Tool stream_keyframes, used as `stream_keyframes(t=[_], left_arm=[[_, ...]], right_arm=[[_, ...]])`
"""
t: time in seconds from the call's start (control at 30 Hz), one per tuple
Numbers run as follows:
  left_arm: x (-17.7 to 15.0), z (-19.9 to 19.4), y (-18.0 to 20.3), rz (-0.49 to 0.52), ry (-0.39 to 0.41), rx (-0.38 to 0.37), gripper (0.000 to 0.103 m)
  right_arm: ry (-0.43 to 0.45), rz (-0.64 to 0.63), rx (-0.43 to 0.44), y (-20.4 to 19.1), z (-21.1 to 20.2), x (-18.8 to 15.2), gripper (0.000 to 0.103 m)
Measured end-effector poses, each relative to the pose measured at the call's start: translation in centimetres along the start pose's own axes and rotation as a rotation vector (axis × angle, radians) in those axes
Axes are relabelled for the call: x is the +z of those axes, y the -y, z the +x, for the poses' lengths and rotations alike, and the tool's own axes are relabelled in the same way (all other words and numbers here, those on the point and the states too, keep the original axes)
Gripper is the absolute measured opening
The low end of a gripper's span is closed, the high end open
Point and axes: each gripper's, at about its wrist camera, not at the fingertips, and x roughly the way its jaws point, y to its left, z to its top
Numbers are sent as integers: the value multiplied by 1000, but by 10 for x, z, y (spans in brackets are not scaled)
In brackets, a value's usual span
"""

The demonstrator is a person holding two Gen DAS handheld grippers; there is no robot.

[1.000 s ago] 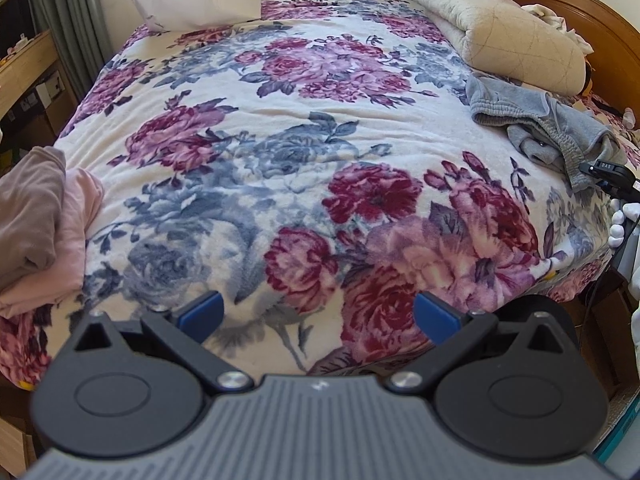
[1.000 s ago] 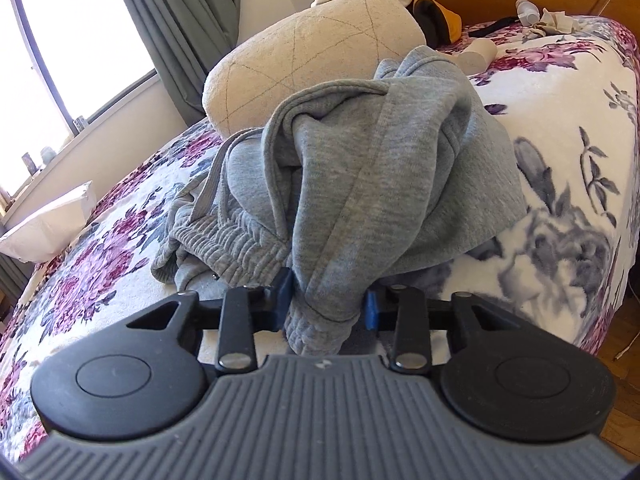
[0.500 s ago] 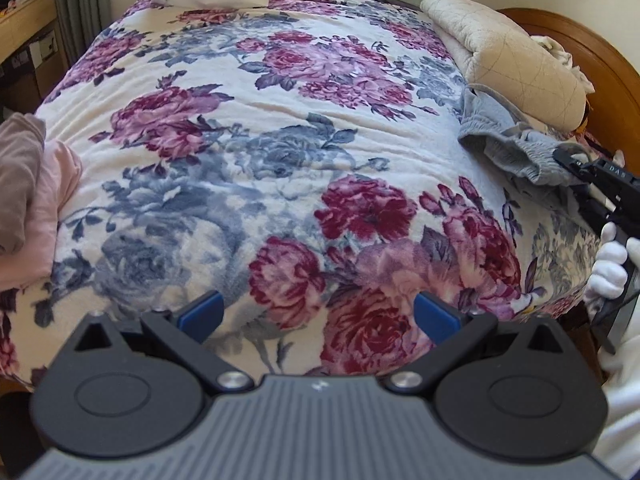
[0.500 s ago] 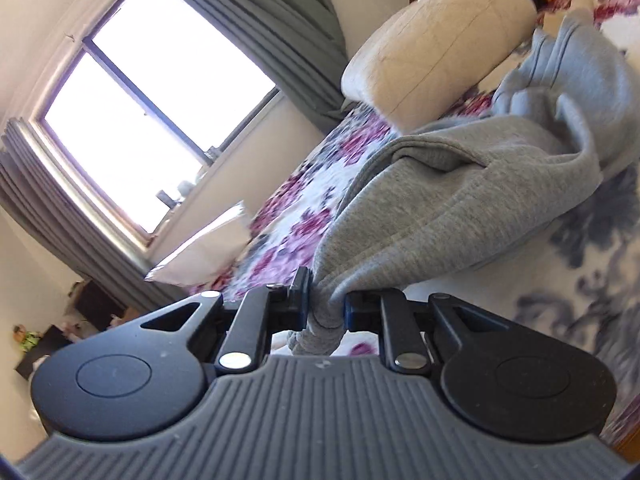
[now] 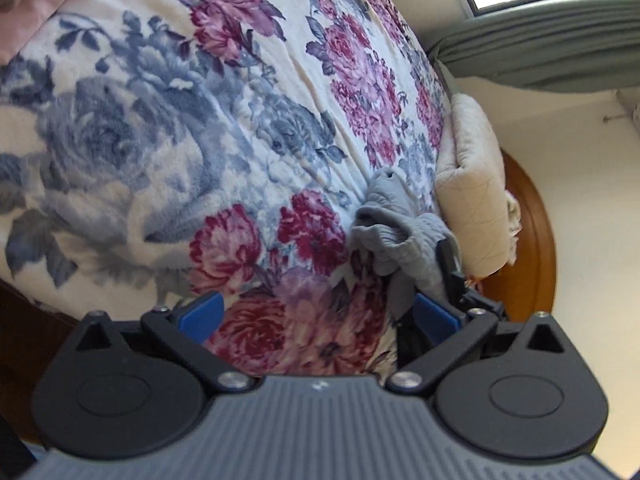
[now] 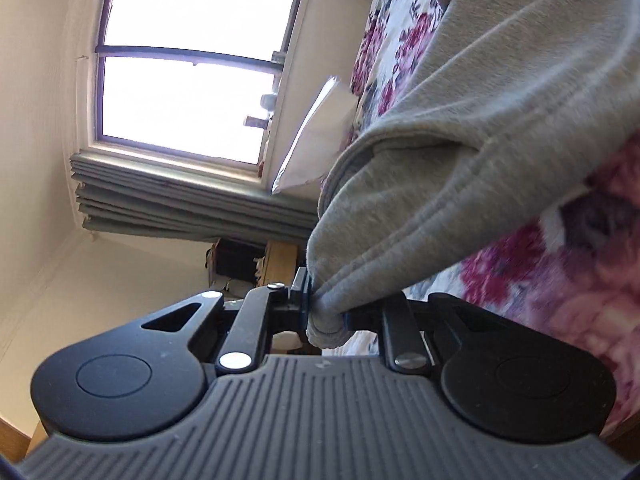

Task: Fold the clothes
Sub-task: 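Grasp a sweatpants leg cuff with the left gripper while the right gripper holds the waistband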

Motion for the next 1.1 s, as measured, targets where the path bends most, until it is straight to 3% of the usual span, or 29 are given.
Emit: stream_keyframes(t=[0.07,0.17,0.37,0.63,0.7,0.77,0.83,1.1], left_arm=[[4,0,-10,-104,-17,-67,99],[9,3,-23,-211,-48,-156,80],[15,-3,-36,-314,2,-282,80],[24,-16,-51,-392,99,-324,79],[26,-18,-54,-400,122,-320,75],[27,-18,-56,-402,128,-322,47],[28,-15,-58,-408,129,-325,33],[26,-8,-54,-385,127,-265,20]], right_arm=[[-18,49,24,-2,3,-7,15],[-43,72,41,-8,5,-16,15],[-103,84,50,-21,20,-32,15],[-206,94,82,-40,43,-54,15],[-231,86,85,-44,43,-59,15],[-247,81,82,-45,44,-62,15],[-254,81,77,-43,44,-63,15],[-287,72,43,-28,41,-57,20]])
